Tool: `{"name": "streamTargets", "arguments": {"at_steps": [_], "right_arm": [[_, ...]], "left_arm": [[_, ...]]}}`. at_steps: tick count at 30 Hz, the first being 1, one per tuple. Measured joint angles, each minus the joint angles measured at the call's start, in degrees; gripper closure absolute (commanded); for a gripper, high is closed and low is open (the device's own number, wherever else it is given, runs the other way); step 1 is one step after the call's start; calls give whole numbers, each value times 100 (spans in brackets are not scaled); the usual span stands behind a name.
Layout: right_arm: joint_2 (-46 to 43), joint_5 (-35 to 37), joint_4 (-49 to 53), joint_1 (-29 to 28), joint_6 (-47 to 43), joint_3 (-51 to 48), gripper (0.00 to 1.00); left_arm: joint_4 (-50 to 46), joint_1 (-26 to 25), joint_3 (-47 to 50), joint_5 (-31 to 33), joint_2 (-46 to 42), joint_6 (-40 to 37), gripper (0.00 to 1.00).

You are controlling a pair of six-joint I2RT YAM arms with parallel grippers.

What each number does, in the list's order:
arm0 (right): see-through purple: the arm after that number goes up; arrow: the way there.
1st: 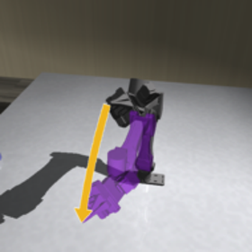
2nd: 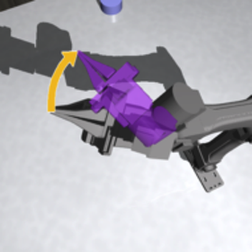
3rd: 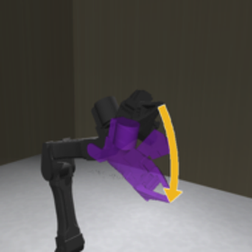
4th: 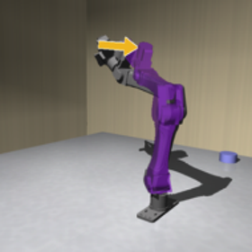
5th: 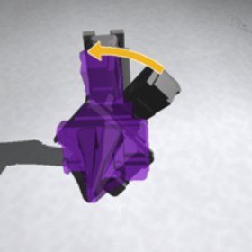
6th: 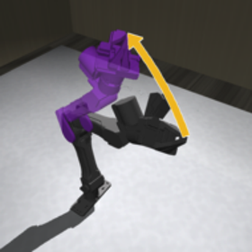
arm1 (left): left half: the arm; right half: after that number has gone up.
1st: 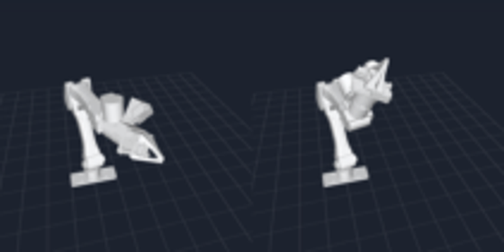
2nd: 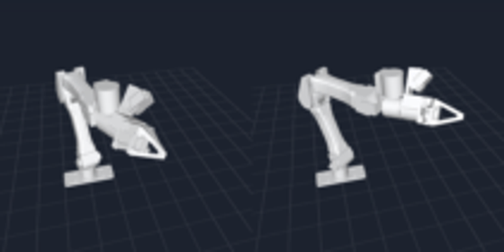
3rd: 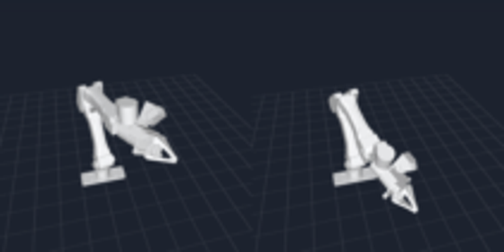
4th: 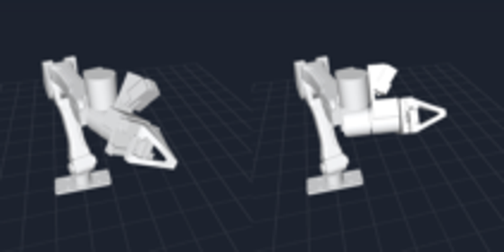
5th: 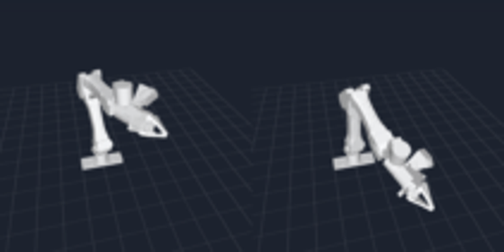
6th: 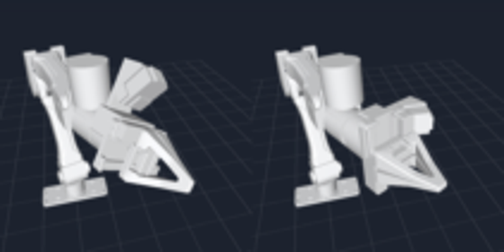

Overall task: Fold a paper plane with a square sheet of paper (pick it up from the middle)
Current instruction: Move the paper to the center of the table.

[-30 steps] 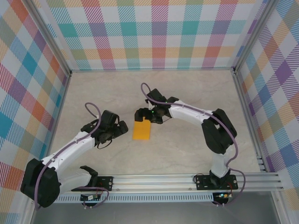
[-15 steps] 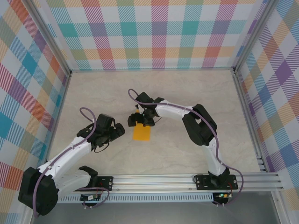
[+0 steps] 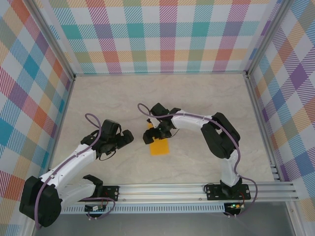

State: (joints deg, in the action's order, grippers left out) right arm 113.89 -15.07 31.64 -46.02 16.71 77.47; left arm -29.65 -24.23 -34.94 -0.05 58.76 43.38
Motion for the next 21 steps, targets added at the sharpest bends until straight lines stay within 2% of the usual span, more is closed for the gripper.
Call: {"name": "streamTargets", "arguments": {"at_steps": [5, 10, 12, 18, 21], "right_arm": [[-518, 216, 61, 7, 463, -404, 12], [-1753, 542, -37, 96, 1443, -1036, 14], [-2168, 590, -76, 186, 1814, -1272, 18], [-2660, 601, -212, 492, 2636, -2114, 30], [-2662, 442, -310, 610, 2848, -2479, 36]], "left_arm": [[452, 0, 0, -496, 17, -81, 8], [1123, -155, 0, -887, 199, -35, 17], [1432, -308, -2, -975, 363, 24, 22], [2232, -970, -275, -1187, 1475, 229, 41], [2437, -1174, -645, -1252, 2124, 234, 45]]}}
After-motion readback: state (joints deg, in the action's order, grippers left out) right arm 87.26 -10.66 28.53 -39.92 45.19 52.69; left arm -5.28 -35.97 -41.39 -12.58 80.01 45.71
